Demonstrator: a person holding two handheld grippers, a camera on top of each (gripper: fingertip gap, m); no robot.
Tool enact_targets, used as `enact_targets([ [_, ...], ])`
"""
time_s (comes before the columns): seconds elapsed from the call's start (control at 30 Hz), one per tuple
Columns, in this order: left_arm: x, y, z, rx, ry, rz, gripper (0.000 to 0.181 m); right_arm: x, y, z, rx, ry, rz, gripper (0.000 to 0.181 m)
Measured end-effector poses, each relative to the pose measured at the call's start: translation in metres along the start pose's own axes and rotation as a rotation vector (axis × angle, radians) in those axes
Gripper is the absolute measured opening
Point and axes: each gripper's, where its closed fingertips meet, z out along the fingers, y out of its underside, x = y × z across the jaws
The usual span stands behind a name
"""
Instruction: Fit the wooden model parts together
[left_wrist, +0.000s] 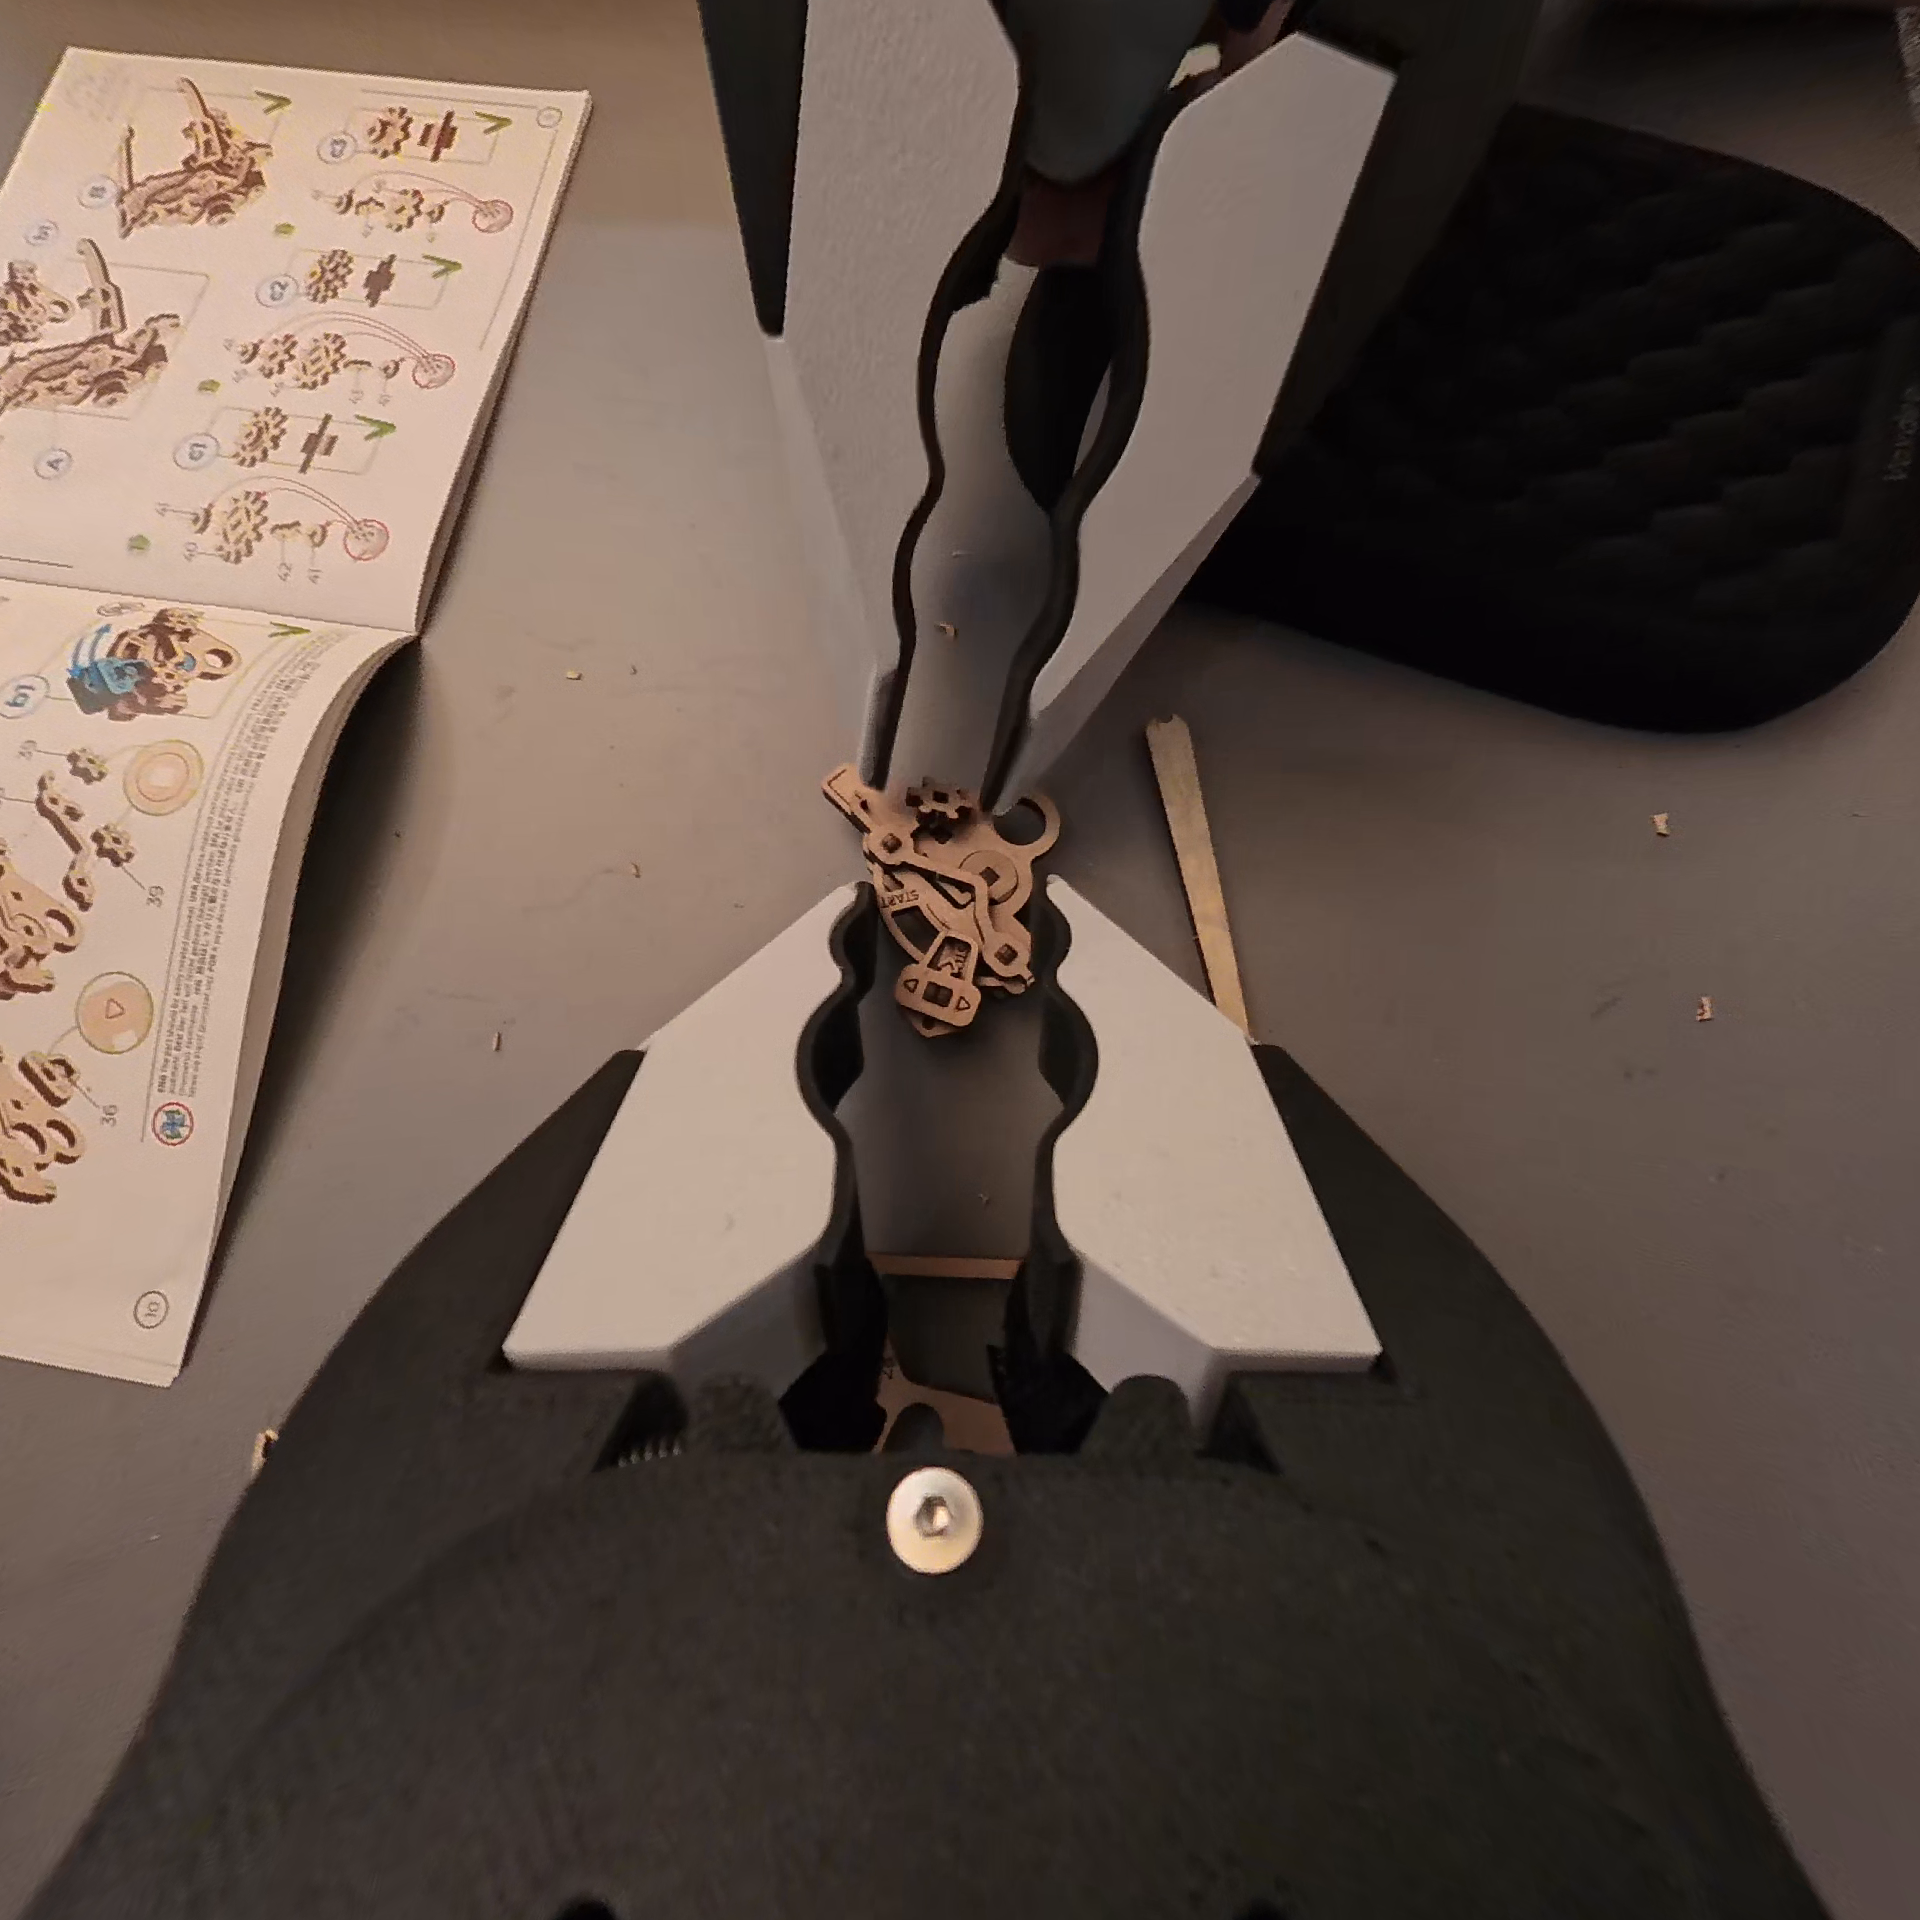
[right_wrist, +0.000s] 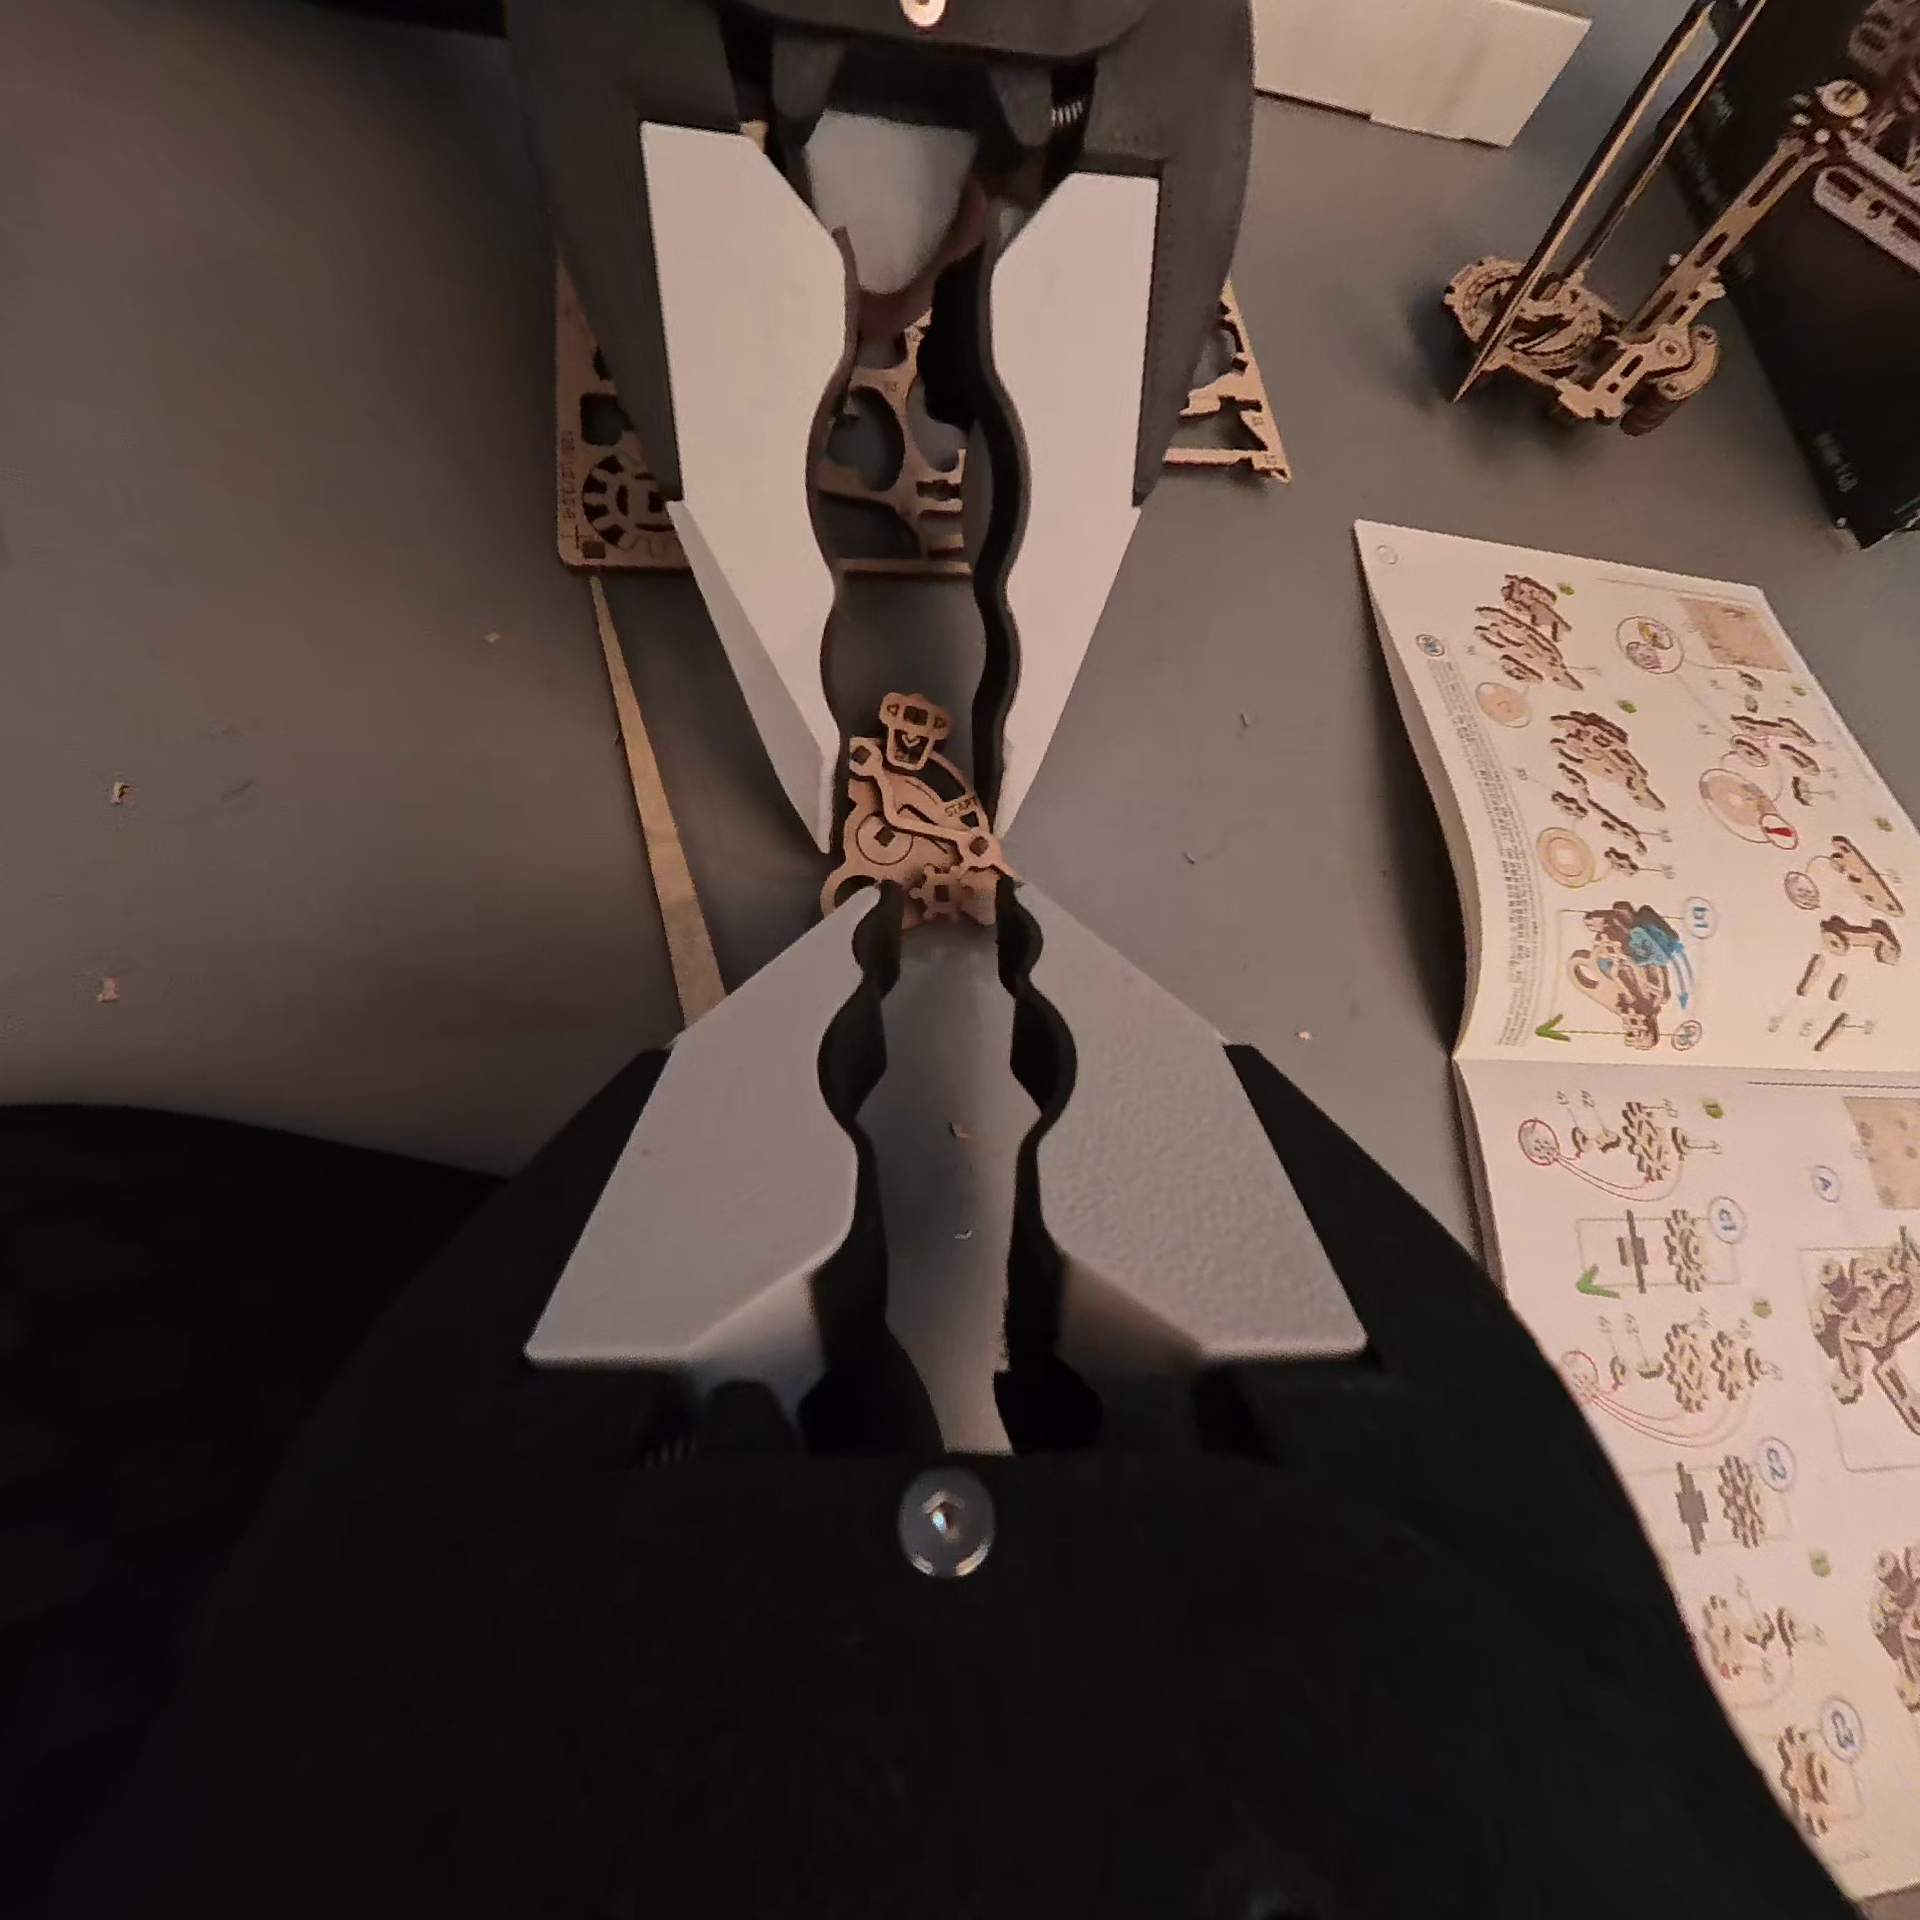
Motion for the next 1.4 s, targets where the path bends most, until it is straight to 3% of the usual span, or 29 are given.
enact_targets([
  [0.2,0.0,0.0,0.0,0.001,-0.001,-0.004,0.028,-0.002,0.001,0.001,-0.012,-0.02,0.003,0.011],
  [0.4,-0.004,-0.005,0.004,0.014,-0.041,-0.063,0.028,0.009,-0.01,-0.002,-0.043,0.045,0.237,0.01],
  [0.63,-0.008,-0.006,0.006,0.003,-0.113,-0.044,0.028,0.013,-0.004,0.003,-0.15,0.165,0.317,0.01],
  [0.93,-0.009,-0.007,0.007,0.003,-0.129,-0.049,0.028,0.02,0.001,0.0,-0.23,0.247,0.296,0.01],
  [1.4,-0.008,-0.007,0.007,0.01,-0.105,-0.078,0.028,0.016,0.0,0.002,-0.203,0.182,0.349,0.01],
])
